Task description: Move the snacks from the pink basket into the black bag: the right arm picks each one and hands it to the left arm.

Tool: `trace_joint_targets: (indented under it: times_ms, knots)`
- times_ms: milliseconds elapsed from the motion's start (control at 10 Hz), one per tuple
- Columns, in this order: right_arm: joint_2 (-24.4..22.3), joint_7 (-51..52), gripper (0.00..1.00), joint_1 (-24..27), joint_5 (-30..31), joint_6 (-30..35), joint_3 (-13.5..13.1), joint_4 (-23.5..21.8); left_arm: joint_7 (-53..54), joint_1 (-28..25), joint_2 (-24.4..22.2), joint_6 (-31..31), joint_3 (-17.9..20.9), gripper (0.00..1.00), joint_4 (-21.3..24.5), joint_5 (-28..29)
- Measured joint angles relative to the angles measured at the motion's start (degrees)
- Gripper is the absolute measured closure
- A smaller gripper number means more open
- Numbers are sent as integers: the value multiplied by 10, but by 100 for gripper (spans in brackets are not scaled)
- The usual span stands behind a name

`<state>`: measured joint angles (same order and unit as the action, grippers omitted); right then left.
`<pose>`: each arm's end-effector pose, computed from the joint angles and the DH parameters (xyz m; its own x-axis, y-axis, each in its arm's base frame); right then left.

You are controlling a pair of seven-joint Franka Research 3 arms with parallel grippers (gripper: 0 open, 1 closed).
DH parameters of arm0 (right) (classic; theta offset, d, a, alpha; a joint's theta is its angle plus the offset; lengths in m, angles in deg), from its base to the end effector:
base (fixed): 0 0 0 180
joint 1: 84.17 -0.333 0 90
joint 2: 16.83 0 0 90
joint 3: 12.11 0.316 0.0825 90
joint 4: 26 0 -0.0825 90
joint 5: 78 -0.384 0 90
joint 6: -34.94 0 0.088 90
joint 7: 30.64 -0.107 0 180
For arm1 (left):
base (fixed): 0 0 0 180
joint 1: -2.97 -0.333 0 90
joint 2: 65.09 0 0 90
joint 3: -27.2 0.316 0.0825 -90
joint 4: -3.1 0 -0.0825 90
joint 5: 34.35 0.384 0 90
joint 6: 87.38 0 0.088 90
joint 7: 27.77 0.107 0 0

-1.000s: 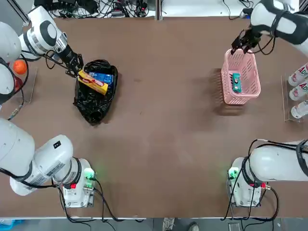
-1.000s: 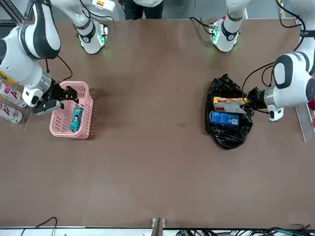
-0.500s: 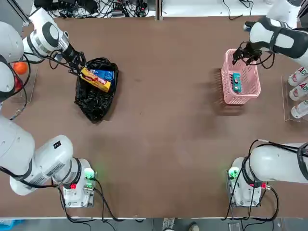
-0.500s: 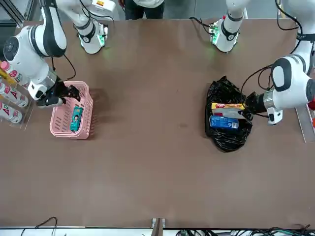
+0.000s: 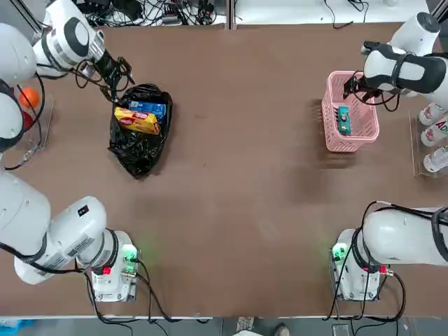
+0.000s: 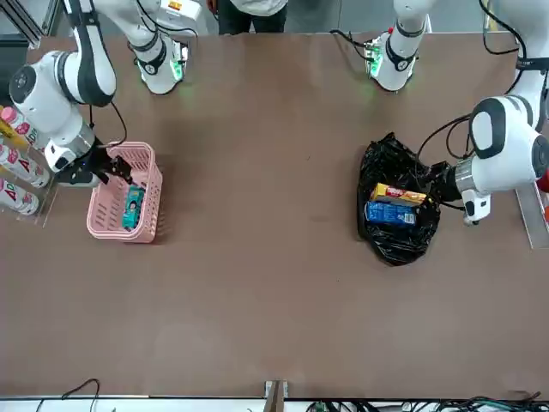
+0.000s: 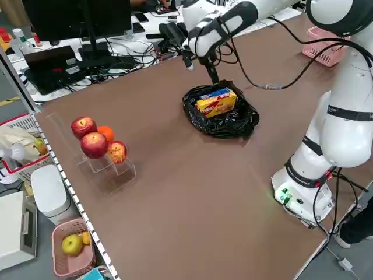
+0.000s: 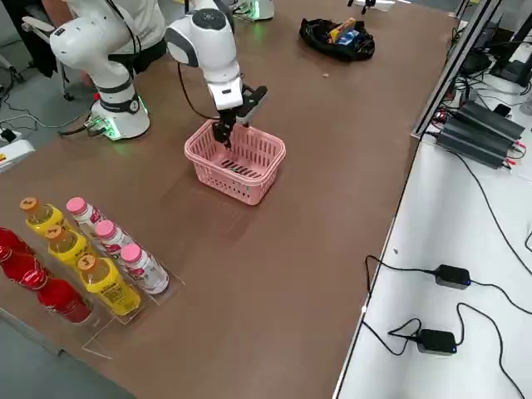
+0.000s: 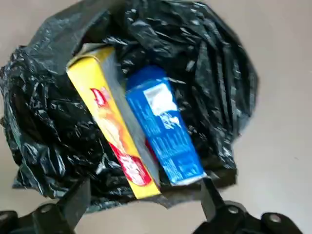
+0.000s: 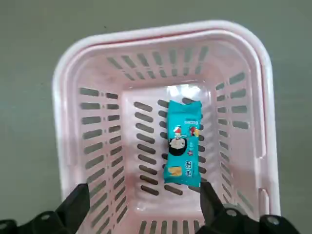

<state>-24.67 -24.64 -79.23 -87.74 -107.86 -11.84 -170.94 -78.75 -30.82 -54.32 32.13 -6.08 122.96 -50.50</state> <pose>0.4570 -0.0383 0.3344 0.9884 -0.1118 0.1031 -0.1011 -0.9894 -0.1043 0.5525 -0.0040 0.3382 0.4641 0.8074 -0.3643 0.8753 -0.4811 0.0489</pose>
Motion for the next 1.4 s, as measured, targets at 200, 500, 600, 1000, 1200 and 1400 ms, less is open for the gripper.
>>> trace_joint_targets:
  times_ms: [200,500,600,1000,1200,1400]
  knots:
    - [25,-20,0,3,0,-24,1,-3,-7,0,-12,-26,-25,0,-44,12]
    - [70,-42,0,3,0,-71,6,-4,-9,1,-33,-123,-61,0,-122,107]
    - [88,-43,0,1,0,-92,7,-4,7,1,-40,-170,-61,0,-165,126]
    - [158,-45,0,-5,0,-169,11,-4,143,1,-47,-254,-59,0,-264,138]
    - [169,-45,0,-5,0,-179,11,-4,217,38,-49,-254,-45,0,-291,151]
    - [177,-45,0,-4,0,-187,10,-3,321,113,-65,-272,35,0,-310,154]
